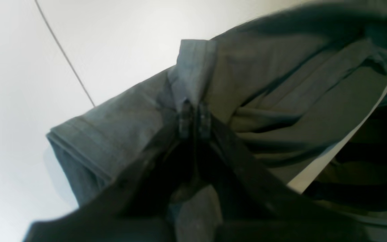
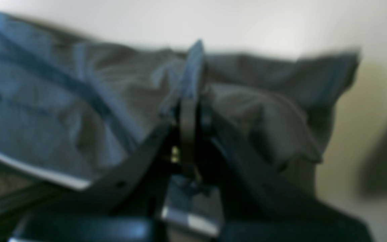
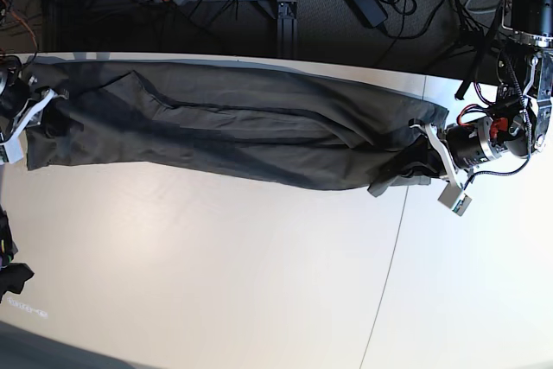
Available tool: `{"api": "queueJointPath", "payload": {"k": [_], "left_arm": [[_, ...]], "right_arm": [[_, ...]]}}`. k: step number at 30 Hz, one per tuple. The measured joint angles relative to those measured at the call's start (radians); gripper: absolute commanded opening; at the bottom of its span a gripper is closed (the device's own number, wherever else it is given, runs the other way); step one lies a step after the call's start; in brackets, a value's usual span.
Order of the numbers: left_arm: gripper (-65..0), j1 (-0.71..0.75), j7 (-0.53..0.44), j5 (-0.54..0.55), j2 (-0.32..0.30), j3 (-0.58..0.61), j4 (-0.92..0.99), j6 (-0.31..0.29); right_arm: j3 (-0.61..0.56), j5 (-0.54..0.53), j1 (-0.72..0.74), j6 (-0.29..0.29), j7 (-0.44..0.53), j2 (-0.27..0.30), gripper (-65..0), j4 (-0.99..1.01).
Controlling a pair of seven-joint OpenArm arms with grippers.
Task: Fold the T-shirt properly
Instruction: 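Lay the hem edge down and release with both grippers, then grasp the ends of the long folded strip with both grippers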
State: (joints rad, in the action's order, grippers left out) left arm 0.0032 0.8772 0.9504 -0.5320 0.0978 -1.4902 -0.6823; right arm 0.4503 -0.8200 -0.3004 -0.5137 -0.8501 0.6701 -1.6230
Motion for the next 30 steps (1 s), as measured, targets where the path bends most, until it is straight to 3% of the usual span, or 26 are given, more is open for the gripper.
{"api": "queueJointPath", "payload": {"k": [1,5,6,8,9,10,15,21,23,24,25,27,30], "left_arm": [[-65.0,0.0,0.0,0.0,0.0,0.0,0.0,0.0],[-37.3,0.005,0.005,0.001,0.0,0.0,0.0,0.0],[-31.8,0.006,0.005,0.0,0.0,0.0,0.0,0.0],[-28.6,0.012,0.005,0.001,0.0,0.0,0.0,0.0],[-28.6,0.017,0.005,0.001,0.0,0.0,0.0,0.0],[-28.6,0.019,0.006,-0.006,0.0,0.0,0.0,0.0],[-28.6,0.021,0.013,-0.018,0.003,-0.054,0.0,0.0],[-28.6,0.058,0.034,0.061,-0.001,-0.319,0.0,0.0],[-28.6,0.067,0.064,0.106,-0.002,-0.359,0.0,0.0],[-28.6,0.073,0.073,0.123,0.0,-0.367,0.0,0.0],[-28.6,0.084,0.071,0.136,0.0,-0.367,0.0,0.0],[-28.6,0.116,0.073,0.137,0.003,-0.359,0.0,0.0],[-26.7,0.166,0.069,0.106,0.019,-0.346,0.0,0.0]], "right_arm": [[0.0,-0.003,-0.01,0.0,0.002,0.0,-65.0,0.0],[0.0,0.02,-0.024,0.0,0.035,-0.008,-65.0,0.001],[0.0,0.035,-0.024,0.0,0.049,-0.011,-55.9,0.003],[0.0,0.057,-0.024,0.0,0.079,-0.023,-32.2,0.004],[0.0,0.057,-0.023,0.0,0.079,-0.025,-24.5,0.004],[0.0,0.057,-0.021,0.0,0.08,-0.029,-21.4,0.004],[0.0,0.051,0.016,0.0,0.101,-0.048,-21.5,0.003],[0.003,0.014,0.052,0.0,0.101,-0.067,-21.6,-0.039],[0.003,-0.014,0.072,0.0,0.101,-0.076,-23.4,-0.054],[0.003,-0.027,0.082,0.0,0.1,-0.082,-28.3,-0.059],[0.004,-0.03,0.092,0.0,0.106,-0.092,-37.2,-0.062],[0.004,-0.031,0.101,0.0,0.098,-0.113,-63.7,-0.062],[0.004,-0.018,0.096,0.0,0.075,-0.158,-65.0,-0.062]]}}
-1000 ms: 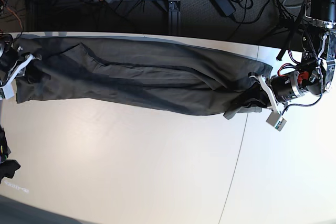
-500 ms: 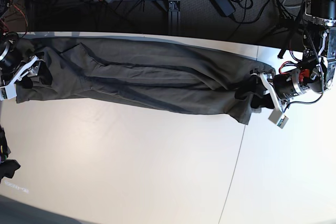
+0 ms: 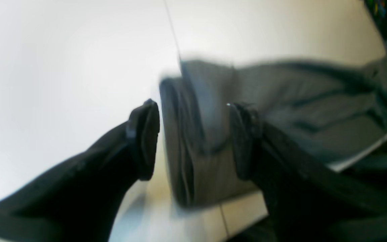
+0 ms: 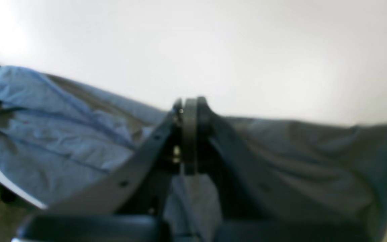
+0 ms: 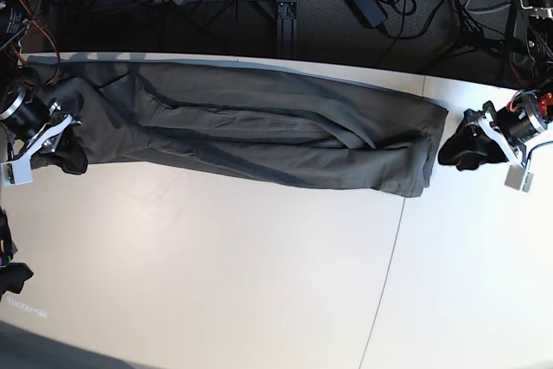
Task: Fold the T-shirt properly
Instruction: 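Grasp the ends of the long folded strip with both grippers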
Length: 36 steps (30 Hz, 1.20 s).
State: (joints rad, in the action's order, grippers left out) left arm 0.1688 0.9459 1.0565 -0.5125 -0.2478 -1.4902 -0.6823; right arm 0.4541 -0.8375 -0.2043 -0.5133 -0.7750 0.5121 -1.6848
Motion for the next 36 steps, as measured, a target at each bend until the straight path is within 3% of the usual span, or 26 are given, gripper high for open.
{"api": "queueJointPath", "payload": {"k": [4,12,19,27,36], "left_arm": [[-21.5,0.022,-0.081,0.0,0.012,0.0,0.0,0.0],[-21.5,0.019,-0.145,-0.043,0.066,0.0,0.057,0.0],[-21.5,-0.015,-0.174,-0.018,0.067,-0.002,0.204,0.0],[-21.5,-0.017,-0.141,0.037,0.116,-0.007,0.212,-0.002],[-21.5,-0.029,-0.148,0.042,0.137,0.109,0.207,-0.015]], "right_arm": [[0.0,0.047,0.0,0.0,0.002,-0.04,-65.0,0.016],[0.0,0.052,-0.001,0.0,-0.004,-0.052,-65.0,0.163],[0.0,0.025,0.0,0.0,-0.004,-0.053,-65.0,0.167],[0.0,0.01,0.0,0.0,-0.004,-0.053,-65.0,0.167],[0.0,0.007,0.0,0.0,-0.008,-0.053,-65.0,0.167]]}}
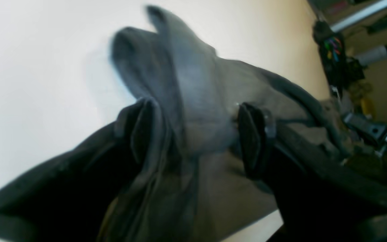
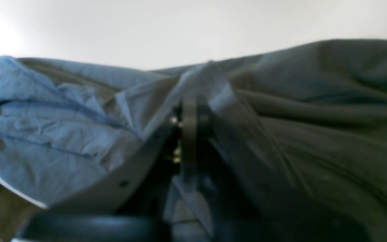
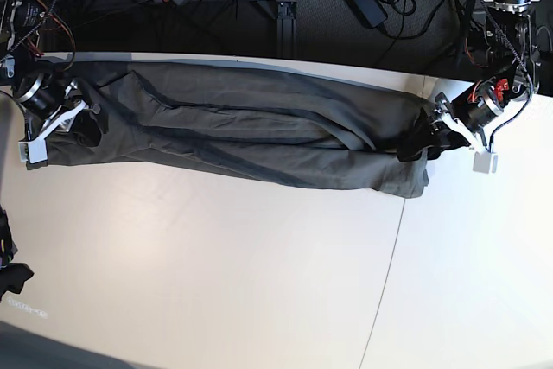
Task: Fold the T-shirt properly
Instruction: 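Grasp the ends of the long folded strip with both grippers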
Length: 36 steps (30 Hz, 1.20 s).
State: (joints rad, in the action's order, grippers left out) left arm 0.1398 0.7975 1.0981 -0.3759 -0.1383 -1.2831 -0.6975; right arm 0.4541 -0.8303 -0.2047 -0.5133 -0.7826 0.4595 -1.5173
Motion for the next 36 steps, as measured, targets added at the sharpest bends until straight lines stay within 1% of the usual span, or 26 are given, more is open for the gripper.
{"api": "queueJointPath", "payload": {"k": [3,4,5,6,7,8,9,12,14,17,19,23,26,28,30,33,36], "left_arm": [[-21.9,0.001,-0.025,-0.047,0.008,0.0,-0.003,-0.013],[-24.0,0.001,-0.034,-0.061,0.008,0.0,-0.003,-0.016],[-29.9,0.001,-0.047,-0.074,0.008,0.001,-0.003,-0.018],[-39.2,0.001,-0.061,-0.106,0.009,0.002,-0.002,-0.018],[-50.0,0.001,-0.069,-0.125,0.01,0.002,0.001,-0.016],[-59.0,0.005,-0.089,-0.143,0.01,0.004,0.003,-0.017],[-65.0,0.006,-0.123,-0.157,0.011,0.008,0.003,-0.016],[-65.0,0.012,-0.281,-0.244,0.016,0.011,0.011,-0.012],[-65.0,0.002,-0.348,-0.328,0.019,0.011,0.014,-0.011],[-65.0,-0.059,-0.341,-0.409,0.016,0.015,0.016,-0.009],[-65.0,-0.103,-0.34,-0.418,0.016,0.021,0.015,-0.003],[-65.0,-0.187,-0.316,-0.483,0.015,0.048,0.026,-0.002],[-65.0,-0.266,-0.315,-0.542,0.002,0.084,0.085,-0.002],[-65.0,-0.322,-0.312,-0.557,-0.014,0.104,0.145,-0.003],[-65.0,-0.372,-0.3,-0.557,-0.033,0.113,0.202,-0.002],[-65.0,-0.422,-0.21,-0.549,-0.052,0.112,0.225,-0.002],[-65.0,-0.433,-0.106,-0.425,-0.051,0.113,0.18,-0.002]], "right_arm": [[0.0,0.0,0.0,0.0,-0.001,0.0,-65.0,0.0],[0.0,0.0,0.0,0.0,-0.001,0.0,-65.0,0.0],[0.0,0.0,0.0,0.0,-0.001,0.0,-65.0,0.0],[0.0,0.0,0.0,0.0,-0.001,0.0,-65.0,0.0],[0.0,0.0,0.0,0.0,0.0,0.0,-65.0,0.0],[0.0,0.0,0.0,0.0,-0.001,0.0,-65.0,0.0],[0.0,0.0,0.0,0.0,-0.001,0.0,-65.0,0.0],[0.0,-0.005,0.0,0.0,-0.001,0.001,-65.0,0.0],[0.0,-0.018,0.002,0.0,0.0,0.004,-65.0,0.0],[0.0,-0.027,0.003,0.0,-0.001,0.006,-65.0,0.0],[0.0,-0.034,0.004,0.0,-0.002,0.006,-65.0,0.0],[0.0,-0.052,0.005,0.0,-0.004,0.006,-65.0,-0.009],[0.001,-0.054,0.005,0.0,-0.004,0.006,-65.0,-0.031],[0.011,-0.055,0.005,0.0,-0.005,0.006,-65.0,-0.044],[0.024,-0.057,0.005,0.0,-0.007,0.006,-65.0,-0.05],[0.031,-0.055,0.005,0.0,-0.014,0.006,-65.0,-0.05],[0.031,-0.055,0.005,0.0,-0.019,0.006,-65.0,-0.05]]}}
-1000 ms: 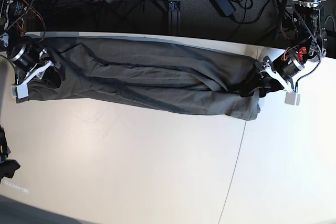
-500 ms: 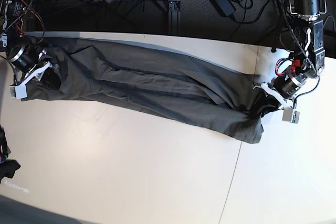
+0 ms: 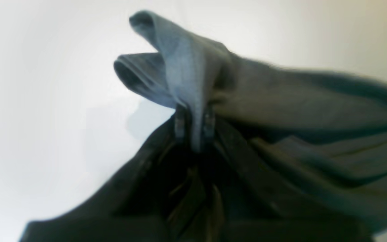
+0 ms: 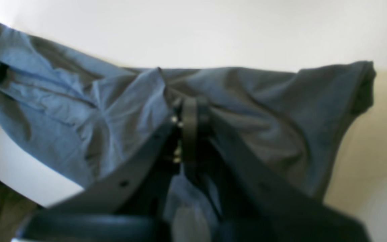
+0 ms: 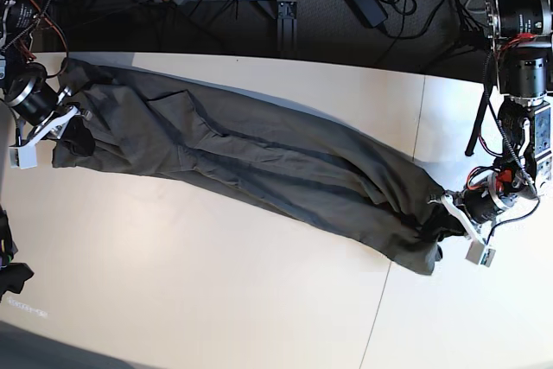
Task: Fold the T-shirt properly
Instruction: 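Grasp the ends of the long folded strip with both grippers, then carry the strip end with the left gripper over toward the right gripper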
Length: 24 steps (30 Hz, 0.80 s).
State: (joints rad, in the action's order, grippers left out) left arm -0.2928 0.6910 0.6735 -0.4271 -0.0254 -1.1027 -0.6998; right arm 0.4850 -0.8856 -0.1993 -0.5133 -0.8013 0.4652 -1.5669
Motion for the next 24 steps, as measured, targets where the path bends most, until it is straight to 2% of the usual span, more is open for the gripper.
{"api": "queueJointPath", "payload": {"k": [3,8,11,19,24], "left_arm": [[-65.0,0.042,0.084,0.085,0.015,0.0,-0.129,0.005],[-65.0,0.161,0.172,0.088,0.107,0.011,-0.398,0.011],[-65.0,0.195,0.201,0.079,0.156,0.093,-0.509,0.019],[-65.0,0.196,0.228,-0.137,0.336,0.436,-0.523,0.161],[-65.0,0.195,0.2,-0.251,0.432,0.521,-0.52,0.192]], "right_arm": [[0.0,0.003,0.0,0.0,0.0,0.0,-65.0,0.0],[0.0,0.002,-0.002,0.0,-0.001,0.0,-65.0,0.0],[0.0,0.002,-0.002,0.0,0.0,0.0,-65.0,0.0],[0.0,0.001,-0.002,0.0,0.0,0.0,-65.0,0.0],[0.0,0.002,-0.002,0.0,-0.005,0.0,-65.0,0.0]]}}
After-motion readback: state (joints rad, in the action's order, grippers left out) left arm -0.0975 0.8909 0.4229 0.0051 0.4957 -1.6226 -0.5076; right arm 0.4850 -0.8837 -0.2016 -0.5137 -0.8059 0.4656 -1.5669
